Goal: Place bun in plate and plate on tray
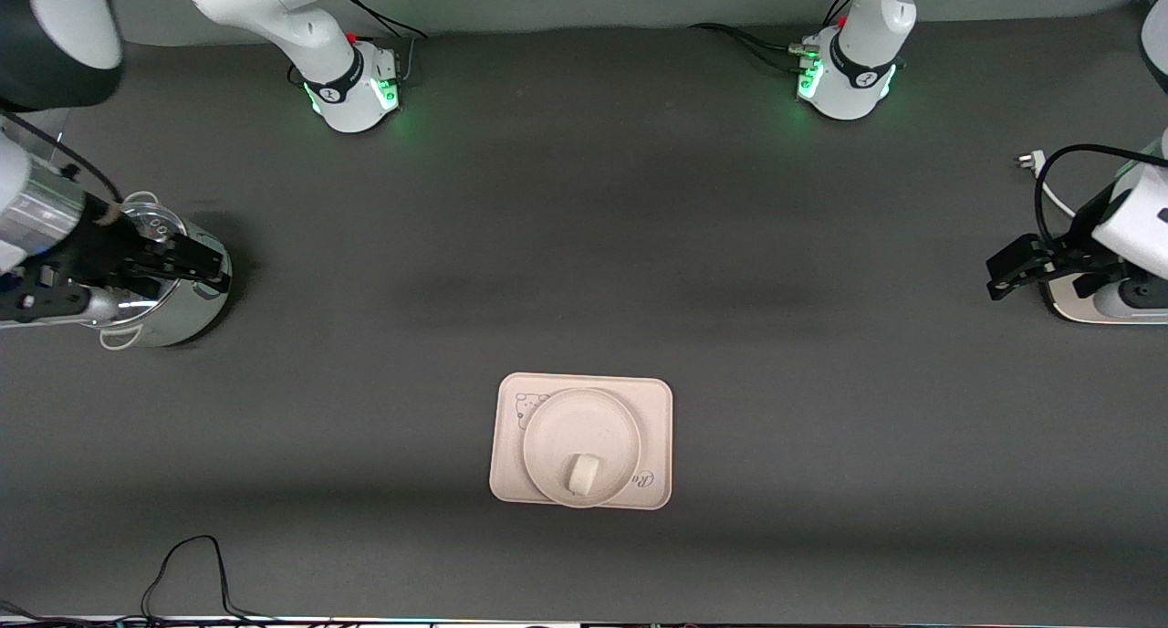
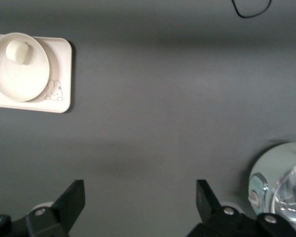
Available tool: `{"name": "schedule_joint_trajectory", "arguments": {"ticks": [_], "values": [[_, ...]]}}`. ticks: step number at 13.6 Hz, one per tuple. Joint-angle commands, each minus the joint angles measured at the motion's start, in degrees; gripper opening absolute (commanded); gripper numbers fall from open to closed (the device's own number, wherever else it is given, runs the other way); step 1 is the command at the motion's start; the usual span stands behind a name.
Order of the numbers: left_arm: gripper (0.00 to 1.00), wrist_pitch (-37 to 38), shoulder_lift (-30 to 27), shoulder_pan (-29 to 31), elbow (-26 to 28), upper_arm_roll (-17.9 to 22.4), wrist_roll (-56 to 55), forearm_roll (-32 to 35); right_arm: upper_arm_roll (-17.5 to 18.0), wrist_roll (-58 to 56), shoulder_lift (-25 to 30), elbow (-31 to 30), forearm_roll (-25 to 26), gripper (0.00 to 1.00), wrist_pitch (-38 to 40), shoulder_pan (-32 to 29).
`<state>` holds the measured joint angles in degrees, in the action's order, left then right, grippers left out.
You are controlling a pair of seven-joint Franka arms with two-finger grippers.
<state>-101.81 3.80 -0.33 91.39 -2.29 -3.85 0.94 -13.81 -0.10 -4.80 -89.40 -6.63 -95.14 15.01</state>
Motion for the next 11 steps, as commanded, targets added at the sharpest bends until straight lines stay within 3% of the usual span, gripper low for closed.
{"name": "schedule_joint_trajectory", "arguments": {"ticks": [1,6,11], "values": [[1.0,1.7,0.3,1.6,-2.7,-0.1,-0.3,0.1,10.5,-3.5,3.7,-2.5,1.2,1.0,1.0,-11.0],[1.0,4.7,0.4,1.6,-3.0,0.0,-0.5,0.0,16.3,-8.6,3.8,-4.9,4.7,1.0,-0.3,-14.7],[1.0,5.0,0.4,2.3,-3.0,0.0,-0.4,0.1,15.7,-8.2,4.1,-4.5,5.3,1.0,-0.2,-14.4]]}}
